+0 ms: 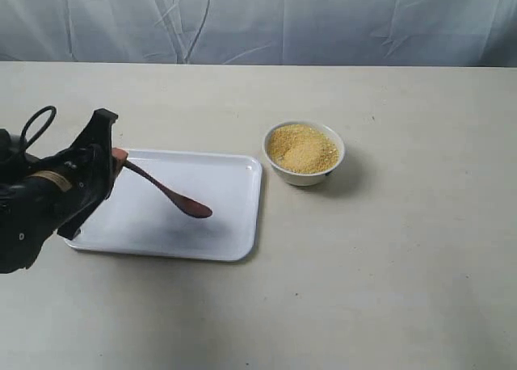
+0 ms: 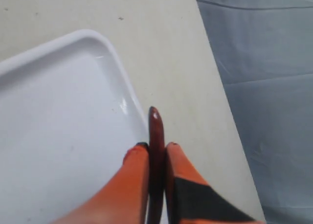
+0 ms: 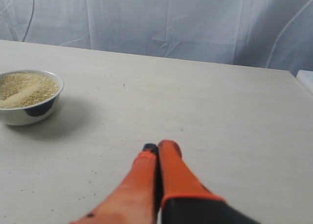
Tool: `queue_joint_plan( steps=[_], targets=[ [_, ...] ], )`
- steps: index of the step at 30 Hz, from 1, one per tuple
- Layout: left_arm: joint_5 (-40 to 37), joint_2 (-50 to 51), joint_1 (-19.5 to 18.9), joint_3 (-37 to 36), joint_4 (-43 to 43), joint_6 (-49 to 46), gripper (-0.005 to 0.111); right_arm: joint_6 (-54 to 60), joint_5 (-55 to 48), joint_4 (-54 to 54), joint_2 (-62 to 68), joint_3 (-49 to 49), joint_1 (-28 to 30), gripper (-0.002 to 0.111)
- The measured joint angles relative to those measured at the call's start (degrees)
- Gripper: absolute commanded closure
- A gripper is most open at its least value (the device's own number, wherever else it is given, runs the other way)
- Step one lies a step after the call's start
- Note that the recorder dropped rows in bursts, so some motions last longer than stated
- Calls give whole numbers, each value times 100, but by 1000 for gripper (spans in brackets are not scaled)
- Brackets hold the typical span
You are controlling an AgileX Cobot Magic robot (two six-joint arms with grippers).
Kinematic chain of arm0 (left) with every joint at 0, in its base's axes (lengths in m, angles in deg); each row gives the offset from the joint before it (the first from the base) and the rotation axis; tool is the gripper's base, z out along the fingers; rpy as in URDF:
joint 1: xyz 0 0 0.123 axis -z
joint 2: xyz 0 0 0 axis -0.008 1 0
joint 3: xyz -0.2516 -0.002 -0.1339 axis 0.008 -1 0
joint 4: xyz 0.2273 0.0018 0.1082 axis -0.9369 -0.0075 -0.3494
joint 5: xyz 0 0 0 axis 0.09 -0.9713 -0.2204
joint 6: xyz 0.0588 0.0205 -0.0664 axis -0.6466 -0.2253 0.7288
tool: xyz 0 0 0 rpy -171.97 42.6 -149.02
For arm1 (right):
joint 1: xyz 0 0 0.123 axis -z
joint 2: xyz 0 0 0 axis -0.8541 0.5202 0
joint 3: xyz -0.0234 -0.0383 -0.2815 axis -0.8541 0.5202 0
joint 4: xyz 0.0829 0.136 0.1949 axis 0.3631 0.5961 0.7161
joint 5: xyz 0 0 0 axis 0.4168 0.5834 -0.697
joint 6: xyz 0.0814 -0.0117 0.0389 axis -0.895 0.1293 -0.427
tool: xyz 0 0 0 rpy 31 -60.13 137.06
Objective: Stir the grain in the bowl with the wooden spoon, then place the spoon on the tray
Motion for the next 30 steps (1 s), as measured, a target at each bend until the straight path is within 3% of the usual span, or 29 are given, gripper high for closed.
queue_joint_plan(
  steps=[5, 8, 13, 17, 19, 24, 27, 30],
  targets=[
    [-89, 205, 0, 0, -83, 121, 60, 0, 0, 0, 0, 0, 0, 108],
    [-198, 205, 0, 0, -106, 121, 51, 0, 0, 0, 0, 0, 0, 108],
    [-937, 19, -177, 0, -738, -85, 51, 0, 0, 0, 0, 0, 0, 108],
    [-1032, -634, -431, -5, -2268, -349, 63, 0, 0, 0, 0, 0, 0, 108],
    [-1167, -964, -593, -5, -3105, -641, 77, 0, 0, 0, 0, 0, 0, 108],
    [-2490, -1675, -1044, -5, -4675, -1221, 107, 0, 0, 0, 0, 0, 0, 108],
    [-3612, -2116, -1161, -5, -5198, -1304, 107, 0, 0, 0, 0, 0, 0, 108],
    [-4267, -2523, -1183, -5, -5358, -1367, 107, 0, 0, 0, 0, 0, 0, 108]
  ],
)
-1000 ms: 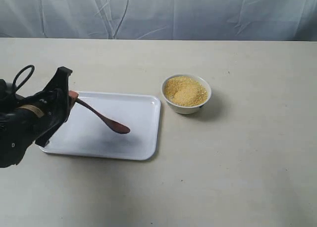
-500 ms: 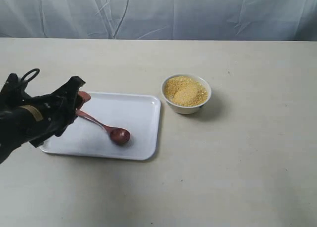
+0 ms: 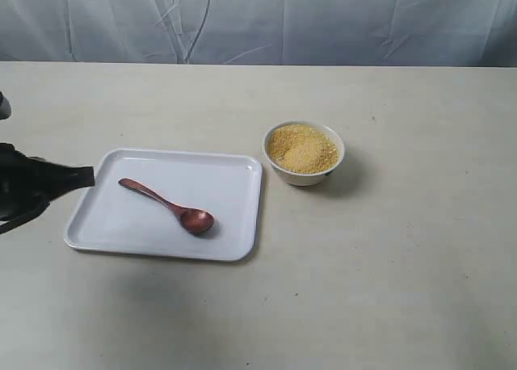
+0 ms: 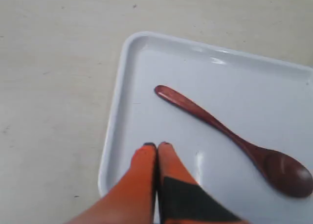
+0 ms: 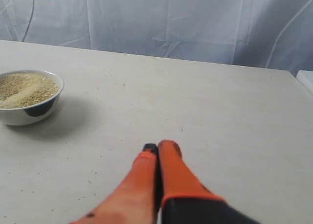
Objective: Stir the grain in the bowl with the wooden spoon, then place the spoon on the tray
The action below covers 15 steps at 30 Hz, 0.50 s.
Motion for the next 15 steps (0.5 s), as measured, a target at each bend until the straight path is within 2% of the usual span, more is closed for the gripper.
queue_joint_plan(
  steps=[4, 8, 11, 13, 15],
  targets=[
    [-836, -622, 50, 0, -44, -116, 107, 0, 0, 0, 0, 0, 0, 108],
    [-1734, -1319, 395, 61, 240, -879, 107, 0, 0, 0, 0, 0, 0, 108],
    [-3367, -2030, 735, 451, 1238, -2591, 107, 0, 0, 0, 0, 0, 0, 108],
    [-4427, -2327, 763, 525, 1526, -3175, 107, 0, 0, 0, 0, 0, 0, 108],
    [-4930, -2733, 763, 525, 1723, -3337, 107, 0, 0, 0, 0, 0, 0, 108]
  ],
)
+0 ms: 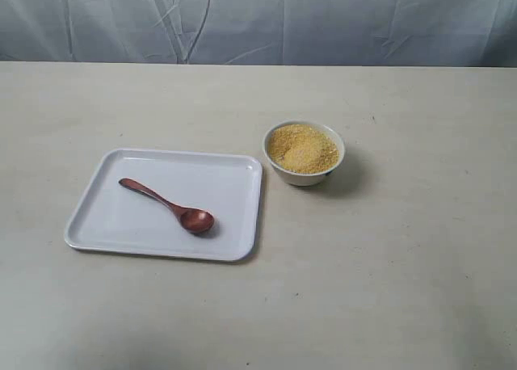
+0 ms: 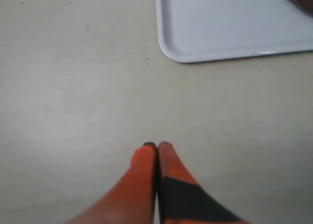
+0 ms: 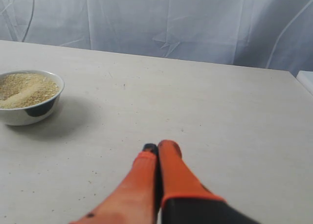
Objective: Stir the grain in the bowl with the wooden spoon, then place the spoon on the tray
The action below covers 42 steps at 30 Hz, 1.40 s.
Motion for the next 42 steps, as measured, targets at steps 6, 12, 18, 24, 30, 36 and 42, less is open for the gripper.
queue_joint_plan(
  steps=[6, 12, 18, 24, 30, 36, 42],
  targets=[
    [607, -1725, 0, 0, 991, -326, 107, 0, 0, 0, 0, 0, 0, 108],
    [613, -2539, 0, 0, 1034, -341, 107, 0, 0, 0, 0, 0, 0, 108],
    [598, -2619, 0, 0, 1034, -355, 107, 0, 0, 0, 0, 0, 0, 108],
    [716, -2619, 0, 0, 848, -355, 107, 0, 0, 0, 0, 0, 0, 108],
    [1068, -2973, -262, -302, 720, -370, 107, 0, 0, 0, 0, 0, 0, 108],
    [2099, -3943, -888, -1226, 529, -392, 107, 0, 0, 0, 0, 0, 0, 108],
    [2583, -4386, -1353, -1992, 489, -392, 107, 0, 0, 0, 0, 0, 0, 108]
  ],
)
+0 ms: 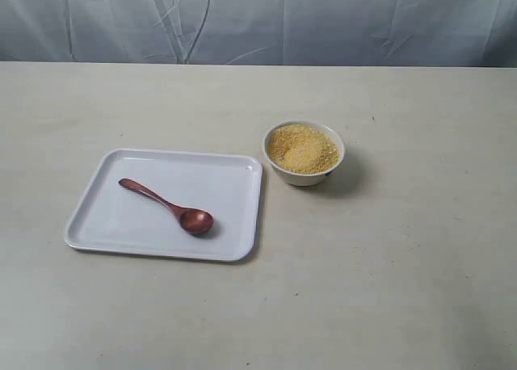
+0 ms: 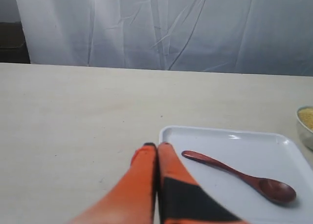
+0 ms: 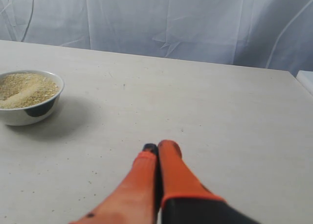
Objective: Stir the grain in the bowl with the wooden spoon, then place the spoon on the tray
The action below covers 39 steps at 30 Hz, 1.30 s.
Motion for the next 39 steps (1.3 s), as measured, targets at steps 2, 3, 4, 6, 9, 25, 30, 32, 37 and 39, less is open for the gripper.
queue_joint_plan(
  steps=[2, 3, 4, 6, 9, 25, 30, 32, 37, 39],
  targets=[
    [280, -24, -114, -201, 77, 0, 107, 0, 0, 0, 0, 0, 0, 108],
    [463, -24, -163, -312, 78, 0, 107, 0, 0, 0, 0, 0, 0, 108],
    [595, -24, -187, -424, 88, 0, 107, 0, 0, 0, 0, 0, 0, 108],
    [824, -31, -209, -644, 99, 0, 107, 0, 0, 0, 0, 0, 0, 108],
    [954, -31, -209, -946, 99, 0, 107, 0, 0, 0, 0, 0, 0, 108],
    [1249, -31, -855, -1077, -291, -17, 107, 0, 0, 0, 0, 0, 0, 108],
    [1249, -31, -993, -1077, -306, -17, 107, 0, 0, 0, 0, 0, 0, 108],
    [1249, -31, -1004, -1077, -317, -17, 107, 0, 0, 0, 0, 0, 0, 108],
    [1249, -31, -1004, -1077, -317, -17, 107, 0, 0, 0, 0, 0, 0, 108],
    [1249, -31, -1004, -1077, -317, -17, 107, 0, 0, 0, 0, 0, 0, 108]
  ],
)
